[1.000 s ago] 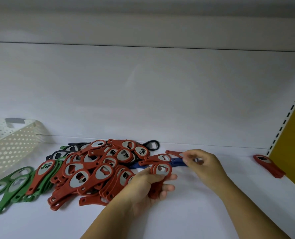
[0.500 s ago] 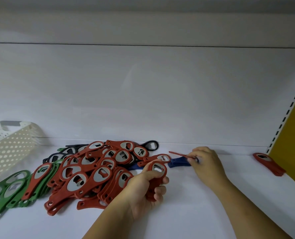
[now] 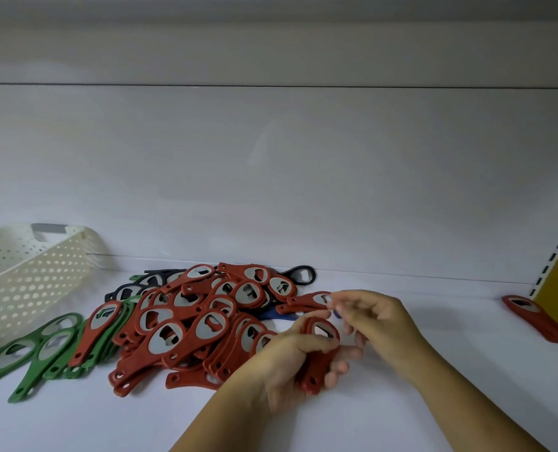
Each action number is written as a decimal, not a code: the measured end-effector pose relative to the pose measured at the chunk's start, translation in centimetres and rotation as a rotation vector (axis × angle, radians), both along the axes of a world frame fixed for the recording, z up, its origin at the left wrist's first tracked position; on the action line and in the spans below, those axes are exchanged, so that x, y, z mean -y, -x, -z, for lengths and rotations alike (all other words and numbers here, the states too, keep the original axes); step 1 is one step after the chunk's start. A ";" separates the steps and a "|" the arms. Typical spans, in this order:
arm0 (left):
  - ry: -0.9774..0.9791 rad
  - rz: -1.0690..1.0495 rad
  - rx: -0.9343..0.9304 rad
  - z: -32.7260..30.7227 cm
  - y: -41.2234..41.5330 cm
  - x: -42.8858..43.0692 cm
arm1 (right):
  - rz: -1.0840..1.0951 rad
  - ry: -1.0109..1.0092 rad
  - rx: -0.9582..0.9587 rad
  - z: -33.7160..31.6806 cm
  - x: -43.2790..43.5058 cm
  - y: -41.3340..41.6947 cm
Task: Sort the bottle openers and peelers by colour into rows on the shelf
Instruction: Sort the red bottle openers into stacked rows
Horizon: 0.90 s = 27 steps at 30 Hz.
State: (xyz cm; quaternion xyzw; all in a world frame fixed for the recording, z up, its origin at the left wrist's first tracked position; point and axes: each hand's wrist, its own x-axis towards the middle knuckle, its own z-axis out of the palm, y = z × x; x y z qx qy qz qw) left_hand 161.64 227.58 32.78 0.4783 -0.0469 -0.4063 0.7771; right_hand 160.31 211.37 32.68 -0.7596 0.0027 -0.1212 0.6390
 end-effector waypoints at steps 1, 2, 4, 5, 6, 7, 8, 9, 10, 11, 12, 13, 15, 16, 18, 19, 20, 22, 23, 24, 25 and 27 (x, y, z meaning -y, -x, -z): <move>0.001 -0.048 -0.015 0.2 -0.2 0.0 | 0.047 0.056 0.013 0.4 0.1 -0.3; 0.017 -0.108 -0.035 0.3 -0.4 0.0 | 0.114 0.160 0.035 1.0 0.4 -0.6; 0.069 -0.225 -0.075 0.3 -0.9 -0.1 | 0.196 0.436 0.070 2.1 1.3 -1.4; 0.096 -0.263 -0.093 0.2 -1.0 -0.2 | 0.190 0.569 0.062 2.5 1.6 -1.8; 0.115 -0.285 -0.111 0.0 -1.1 -0.3 | 0.144 0.677 0.051 2.8 1.8 -2.2; 0.123 -0.293 -0.128 -0.2 -1.1 -0.4 | 0.066 0.751 0.049 3.1 1.8 -2.5; 0.117 -0.297 -0.142 -0.3 -1.0 -0.4 | -0.022 0.798 0.032 3.5 1.7 -2.8; 0.106 -0.297 -0.152 -0.4 -0.9 -0.4 | -0.088 0.852 0.014 3.6 1.4 -3.0; 0.092 -0.294 -0.157 -0.5 -0.8 -0.3 | -0.115 0.912 -0.008 3.5 1.1 -3.0; 0.079 -0.293 -0.162 -0.5 -0.7 -0.3 | -0.114 0.944 -0.017 3.4 1.0 -3.0; 0.065 -0.290 -0.163 -0.5 -0.6 -0.2 | -0.103 0.933 -0.013 3.5 1.0 -3.0; 0.047 -0.289 -0.158 -0.4 -0.6 -0.2 | -0.088 0.896 -0.007 3.6 1.0 -3.0; 0.007 -0.272 -0.142 -0.3 -0.6 -0.2 | -0.048 0.827 -0.007 3.6 1.0 -2.9; -0.008 -0.251 -0.132 -0.3 -0.7 -0.2 | -0.031 0.816 -0.011 3.5 1.0 -2.9; -0.019 -0.194 -0.108 -0.4 -0.7 -0.2 | -0.016 0.815 -0.007 3.6 0.9 -2.9; -0.016 -0.163 -0.093 -0.5 -0.6 -0.1 | -0.015 0.820 -0.001 3.5 0.8 -2.8; -0.014 -0.132 -0.074 -0.5 -0.5 -0.1 | -0.016 0.822 -0.003 3.3 0.7 -2.7; -0.015 -0.055 -0.039 -0.5 -0.3 -0.1 | -0.007 0.767 0.011 3.2 0.7 -2.6; -0.015 -0.016 -0.027 -0.5 -0.2 -0.2 | 0.006 0.738 0.036 3.3 0.8 -2.6; -0.014 0.011 -0.020 -0.7 0.0 -0.2 | 0.027 0.724 0.069 3.3 1.0 -2.7; -0.013 0.024 -0.019 -0.8 0.0 -0.3 | 0.055 0.723 0.102 3.4 1.1 -2.8; -0.016 0.020 -0.042 -0.8 0.0 -0.4 | 0.132 0.754 0.155 3.5 1.3 -3.2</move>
